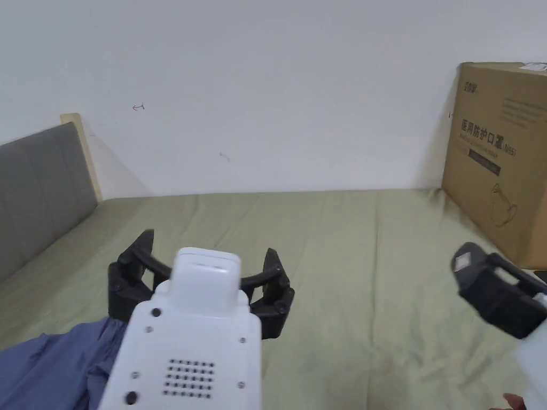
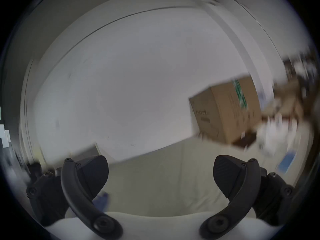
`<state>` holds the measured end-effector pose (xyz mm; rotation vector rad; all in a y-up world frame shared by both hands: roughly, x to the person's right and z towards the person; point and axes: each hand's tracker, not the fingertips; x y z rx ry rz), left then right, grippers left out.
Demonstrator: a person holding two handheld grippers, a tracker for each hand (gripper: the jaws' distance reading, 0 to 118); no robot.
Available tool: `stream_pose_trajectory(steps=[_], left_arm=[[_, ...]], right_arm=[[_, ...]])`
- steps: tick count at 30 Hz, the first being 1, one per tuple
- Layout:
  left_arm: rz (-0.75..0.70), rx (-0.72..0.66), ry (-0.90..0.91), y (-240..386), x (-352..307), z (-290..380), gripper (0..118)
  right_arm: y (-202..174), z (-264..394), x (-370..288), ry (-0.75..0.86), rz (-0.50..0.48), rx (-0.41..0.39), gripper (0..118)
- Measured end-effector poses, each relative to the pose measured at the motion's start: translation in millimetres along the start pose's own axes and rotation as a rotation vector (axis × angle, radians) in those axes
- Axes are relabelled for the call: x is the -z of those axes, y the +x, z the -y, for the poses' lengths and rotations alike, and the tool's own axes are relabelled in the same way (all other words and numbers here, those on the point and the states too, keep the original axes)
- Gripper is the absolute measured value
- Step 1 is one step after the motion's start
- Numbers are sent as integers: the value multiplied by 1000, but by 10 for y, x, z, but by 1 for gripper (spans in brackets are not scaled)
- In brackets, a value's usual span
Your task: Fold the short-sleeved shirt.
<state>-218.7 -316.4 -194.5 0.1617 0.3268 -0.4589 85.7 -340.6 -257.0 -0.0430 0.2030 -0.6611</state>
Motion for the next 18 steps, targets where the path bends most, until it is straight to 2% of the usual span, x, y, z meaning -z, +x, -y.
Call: stream_pose_trajectory(steps=[1, 2, 3, 5, 6, 7, 9, 10, 13, 14, 17, 18], left_arm=[[-36, 188, 19, 117, 12, 5, 118], [-72, 417, 40, 259, 28, 40, 118], [-108, 659, 66, 411, 40, 117, 118], [-199, 1135, 180, 629, 37, 405, 118], [-209, 1241, 242, 658, 27, 505, 118], [-169, 1192, 254, 669, 6, 520, 118], [-27, 893, 157, 641, -23, 347, 118], [-10, 772, 109, 611, -6, 263, 118], [8, 451, 4, 364, 78, 41, 118], [35, 328, -27, 265, 103, -11, 118], [79, 0, -59, -14, 153, -55, 118], [82, -137, -57, -107, 145, -36, 118]], right_arm=[[191, 5, 21, -30, 18, 226, 118], [417, 70, 43, -69, 32, 507, 118], [648, 196, 61, -130, 84, 747, 118], [1057, 515, 82, -234, 170, 1101, 118], [1174, 647, 61, -254, 190, 1202, 118], [1236, 724, 29, -241, 201, 1255, 118], [1362, 829, -8, -232, 234, 1363, 118], [1276, 685, 3, -212, 192, 1211, 118], [1016, 251, 63, -132, 90, 882, 118], [860, 88, 82, -107, 42, 730, 118], [341, -239, 98, -54, -6, 209, 118], [111, -258, 80, -25, -4, -17, 118]])
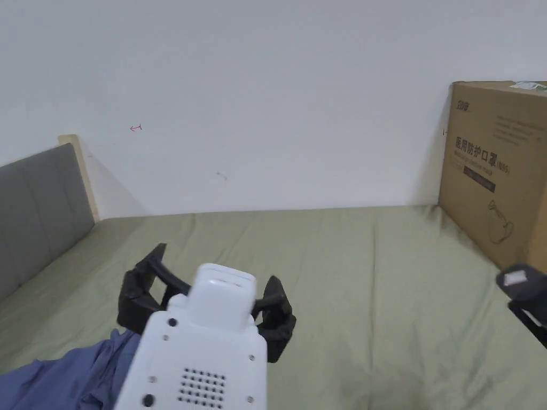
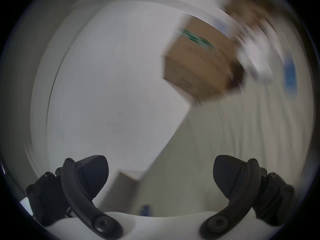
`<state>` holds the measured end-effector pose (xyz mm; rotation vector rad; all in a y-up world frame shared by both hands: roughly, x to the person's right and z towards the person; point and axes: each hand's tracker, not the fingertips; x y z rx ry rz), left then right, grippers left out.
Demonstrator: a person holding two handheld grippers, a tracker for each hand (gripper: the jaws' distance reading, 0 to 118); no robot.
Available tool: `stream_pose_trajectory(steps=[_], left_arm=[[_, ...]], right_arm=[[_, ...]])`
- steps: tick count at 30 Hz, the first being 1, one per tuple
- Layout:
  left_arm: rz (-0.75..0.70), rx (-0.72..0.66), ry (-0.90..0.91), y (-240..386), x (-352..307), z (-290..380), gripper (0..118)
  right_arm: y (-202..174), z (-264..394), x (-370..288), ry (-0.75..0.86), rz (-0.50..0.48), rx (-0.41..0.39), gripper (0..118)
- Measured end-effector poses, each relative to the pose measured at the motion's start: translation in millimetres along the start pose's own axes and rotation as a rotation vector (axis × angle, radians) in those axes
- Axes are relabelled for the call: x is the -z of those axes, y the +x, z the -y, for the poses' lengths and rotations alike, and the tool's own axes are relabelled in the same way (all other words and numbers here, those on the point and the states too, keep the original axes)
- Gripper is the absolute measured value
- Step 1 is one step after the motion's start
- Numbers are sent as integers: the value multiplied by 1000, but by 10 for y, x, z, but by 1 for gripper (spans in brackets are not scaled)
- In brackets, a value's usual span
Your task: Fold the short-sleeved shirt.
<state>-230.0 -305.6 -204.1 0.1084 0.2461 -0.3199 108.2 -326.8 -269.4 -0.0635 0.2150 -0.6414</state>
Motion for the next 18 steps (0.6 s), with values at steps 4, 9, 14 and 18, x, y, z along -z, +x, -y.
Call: stream_pose_trajectory(steps=[4, 9, 14, 18], left_arm=[[-5, -243, 48, -152, -107, 125, 118], [-19, -298, 59, -147, -155, 145, 118], [-29, -311, 33, -166, -144, 108, 118], [-31, -328, 28, -154, -163, 105, 118]], right_arm=[[-559, 333, -79, 100, 60, -658, 118], [-605, 549, -153, 115, 41, -686, 118], [-550, 500, -176, 91, -5, -631, 118], [-562, 471, -194, 112, 9, -637, 118]])
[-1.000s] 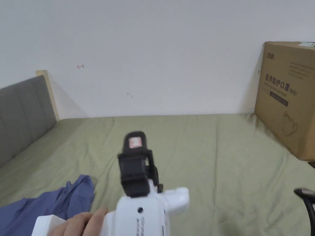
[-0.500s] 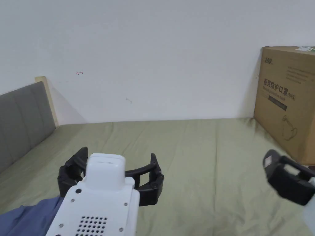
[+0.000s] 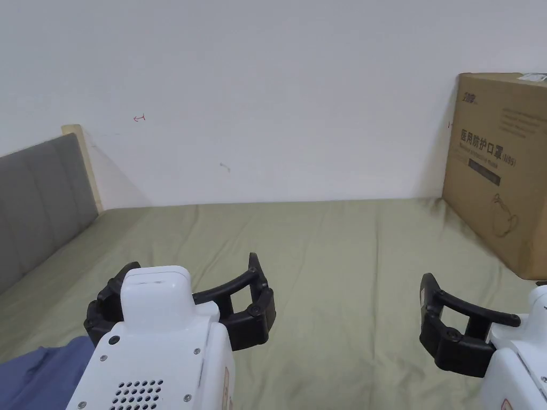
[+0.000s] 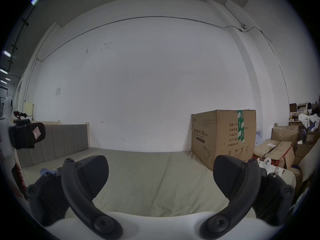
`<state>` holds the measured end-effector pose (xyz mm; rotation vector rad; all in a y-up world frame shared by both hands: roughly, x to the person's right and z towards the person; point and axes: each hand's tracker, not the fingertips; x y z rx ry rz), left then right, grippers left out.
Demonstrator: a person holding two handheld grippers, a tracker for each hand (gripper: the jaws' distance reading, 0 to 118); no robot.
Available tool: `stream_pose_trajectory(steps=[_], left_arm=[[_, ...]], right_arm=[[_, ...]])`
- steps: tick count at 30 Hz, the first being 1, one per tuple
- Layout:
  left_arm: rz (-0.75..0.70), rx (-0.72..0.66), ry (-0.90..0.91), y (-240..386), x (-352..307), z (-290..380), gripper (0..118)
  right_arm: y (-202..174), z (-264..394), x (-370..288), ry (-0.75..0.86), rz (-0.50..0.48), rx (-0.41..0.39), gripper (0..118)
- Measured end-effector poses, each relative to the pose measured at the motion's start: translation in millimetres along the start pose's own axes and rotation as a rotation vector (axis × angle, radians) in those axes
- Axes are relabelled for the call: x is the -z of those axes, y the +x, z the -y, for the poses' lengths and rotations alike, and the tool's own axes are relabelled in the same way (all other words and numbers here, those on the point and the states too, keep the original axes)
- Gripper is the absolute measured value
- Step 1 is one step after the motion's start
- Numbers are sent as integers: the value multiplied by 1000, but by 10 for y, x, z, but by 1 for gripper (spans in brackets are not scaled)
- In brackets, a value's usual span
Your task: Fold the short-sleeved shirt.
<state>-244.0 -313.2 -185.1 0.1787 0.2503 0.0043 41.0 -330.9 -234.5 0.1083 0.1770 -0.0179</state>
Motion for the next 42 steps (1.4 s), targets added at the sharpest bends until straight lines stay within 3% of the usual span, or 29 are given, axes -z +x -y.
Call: stream_pose_trajectory(steps=[19, 42], left_arm=[[23, 30, -32, 15, 56, 14, 118], [54, 59, -51, 59, 58, 45, 118]], right_arm=[[40, -53, 51, -33, -21, 47, 118], [1, -24, 56, -38, 17, 31, 118]])
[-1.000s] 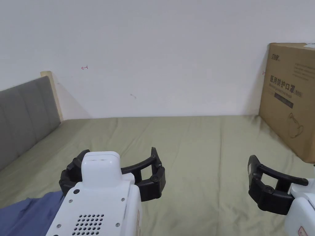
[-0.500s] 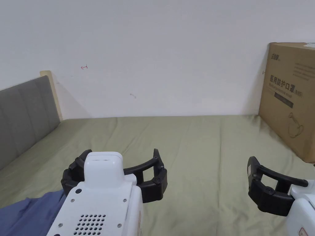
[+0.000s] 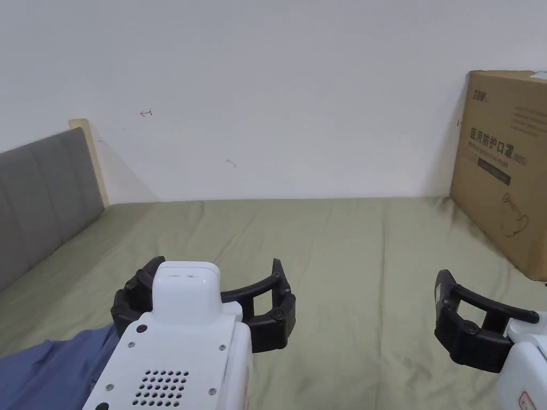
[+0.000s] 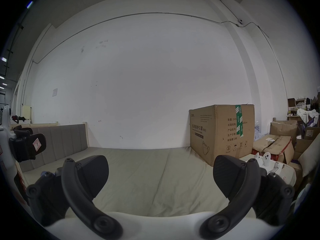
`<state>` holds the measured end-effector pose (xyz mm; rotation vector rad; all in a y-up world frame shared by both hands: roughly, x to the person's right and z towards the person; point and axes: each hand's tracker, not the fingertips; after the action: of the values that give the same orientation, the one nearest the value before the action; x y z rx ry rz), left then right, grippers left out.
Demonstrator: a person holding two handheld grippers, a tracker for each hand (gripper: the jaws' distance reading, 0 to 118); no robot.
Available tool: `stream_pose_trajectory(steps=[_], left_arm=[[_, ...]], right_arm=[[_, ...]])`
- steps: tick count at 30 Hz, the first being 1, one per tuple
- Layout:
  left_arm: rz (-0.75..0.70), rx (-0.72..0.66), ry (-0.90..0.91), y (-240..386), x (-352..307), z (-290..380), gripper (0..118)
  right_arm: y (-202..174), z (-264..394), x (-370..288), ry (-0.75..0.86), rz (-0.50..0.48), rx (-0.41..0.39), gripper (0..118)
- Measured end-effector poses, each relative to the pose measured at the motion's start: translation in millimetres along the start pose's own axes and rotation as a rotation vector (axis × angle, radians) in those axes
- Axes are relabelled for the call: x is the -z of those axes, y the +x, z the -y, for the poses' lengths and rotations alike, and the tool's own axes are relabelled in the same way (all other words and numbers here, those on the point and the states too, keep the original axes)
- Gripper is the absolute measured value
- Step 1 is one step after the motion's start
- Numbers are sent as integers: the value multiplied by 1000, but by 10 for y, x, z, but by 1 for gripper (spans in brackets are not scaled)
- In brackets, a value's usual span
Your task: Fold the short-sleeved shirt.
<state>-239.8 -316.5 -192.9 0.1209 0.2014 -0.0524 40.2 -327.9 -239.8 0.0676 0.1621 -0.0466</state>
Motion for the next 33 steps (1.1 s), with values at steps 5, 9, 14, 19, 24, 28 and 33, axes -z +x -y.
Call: stream_pose_trajectory(steps=[5, 9, 14, 19, 24, 28, 33], left_arm=[[6, 2, -3, -1, 1, 3, 118], [24, -2, -5, -7, 0, 13, 117], [16, 36, -32, 41, 38, 23, 0], [31, 2, -41, -6, 36, 66, 0], [6, 7, -66, -175, 33, 64, 0], [-106, 20, -113, -675, -105, 25, 0], [-407, 53, -138, -1540, -556, -43, 0]], right_arm=[[11, -2, -2, -1, -10, 3, 118], [8, 6, -12, -2, -37, -7, 116], [7, 40, 42, -53, 38, -4, 0], [196, 66, 82, -96, -26, 102, 0], [142, 27, 159, -86, -55, 111, 0], [-347, 52, 361, -101, -205, 95, 0], [-1219, 66, 509, -131, -475, 114, 0]])
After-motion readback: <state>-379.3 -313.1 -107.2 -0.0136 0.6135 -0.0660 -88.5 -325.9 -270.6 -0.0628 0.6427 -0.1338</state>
